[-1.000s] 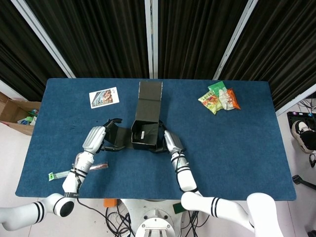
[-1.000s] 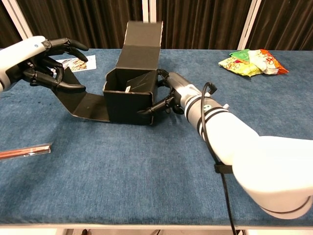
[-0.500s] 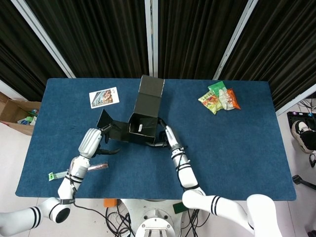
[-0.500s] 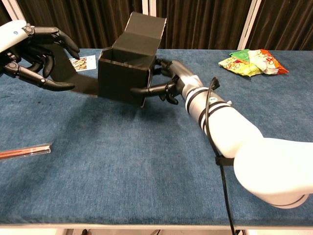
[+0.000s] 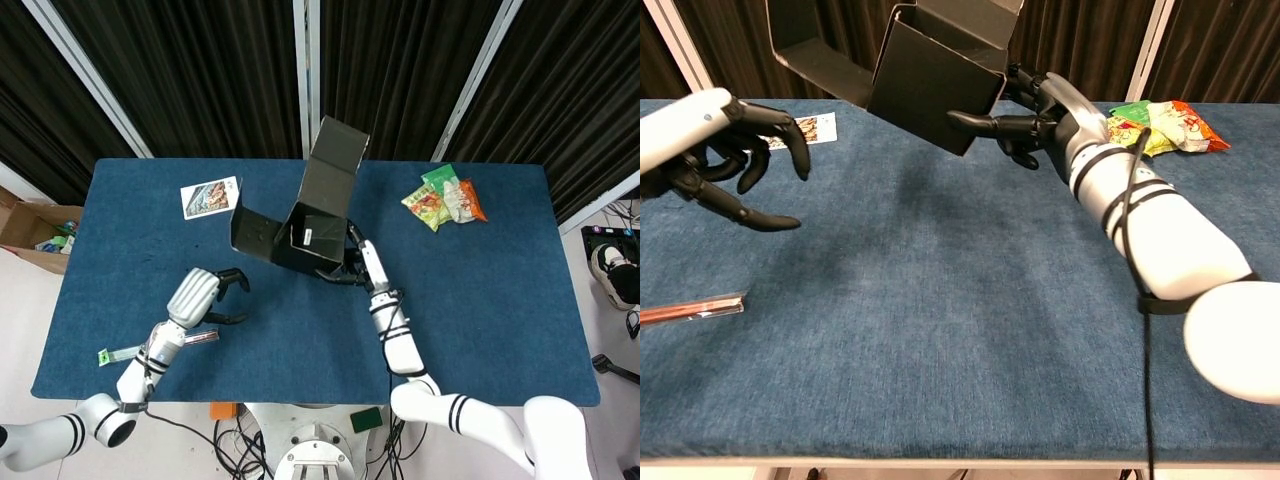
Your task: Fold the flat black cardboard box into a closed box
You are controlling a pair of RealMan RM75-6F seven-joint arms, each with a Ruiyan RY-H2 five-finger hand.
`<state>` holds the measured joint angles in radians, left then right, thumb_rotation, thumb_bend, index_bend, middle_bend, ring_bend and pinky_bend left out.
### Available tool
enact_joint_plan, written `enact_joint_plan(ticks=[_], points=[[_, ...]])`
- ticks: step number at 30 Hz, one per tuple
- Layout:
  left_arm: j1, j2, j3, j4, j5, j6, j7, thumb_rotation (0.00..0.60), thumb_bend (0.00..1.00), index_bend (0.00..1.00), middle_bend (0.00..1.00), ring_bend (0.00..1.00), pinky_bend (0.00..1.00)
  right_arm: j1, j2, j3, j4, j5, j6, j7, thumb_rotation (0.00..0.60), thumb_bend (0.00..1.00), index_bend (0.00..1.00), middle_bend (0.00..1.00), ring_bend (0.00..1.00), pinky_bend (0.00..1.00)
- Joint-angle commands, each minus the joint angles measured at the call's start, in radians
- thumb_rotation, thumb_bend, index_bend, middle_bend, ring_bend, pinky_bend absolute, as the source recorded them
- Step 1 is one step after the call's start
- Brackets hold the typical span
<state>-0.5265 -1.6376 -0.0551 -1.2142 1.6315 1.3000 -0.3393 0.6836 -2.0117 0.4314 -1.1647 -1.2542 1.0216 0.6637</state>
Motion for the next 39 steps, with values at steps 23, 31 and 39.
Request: enact_joint_plan(ticks=[23,31,39], points=[[-0.182,-0.130,-0.014,0.290,0.154,0.123,0.008,0.600,0.20,0.36,0.39,0.73,0.98,0.011,0.146,-0.149,-0.101,-0.031,-0.121,-0.223,0.600,0.24,0.25,0.44,0.78,1.00],[-0.186,-0.200,0.001,0.407,0.148,0.150,0.005,0.600,0.19,0.35,0.36,0.73,0.98,0.038,0.122,-0.160,-0.048,-0.013,-0.150,-0.290,0.600,0.25,0.25,0.44,0.78,1.00],[-0.142,-0.263,0.024,0.509,0.116,0.189,-0.059,0.600,0.19,0.34,0.35,0.73,0.98,0.050,0.106,-0.161,-0.002,-0.005,-0.162,-0.305,0.600,0.25,0.25,0.43,0.78,1.00]])
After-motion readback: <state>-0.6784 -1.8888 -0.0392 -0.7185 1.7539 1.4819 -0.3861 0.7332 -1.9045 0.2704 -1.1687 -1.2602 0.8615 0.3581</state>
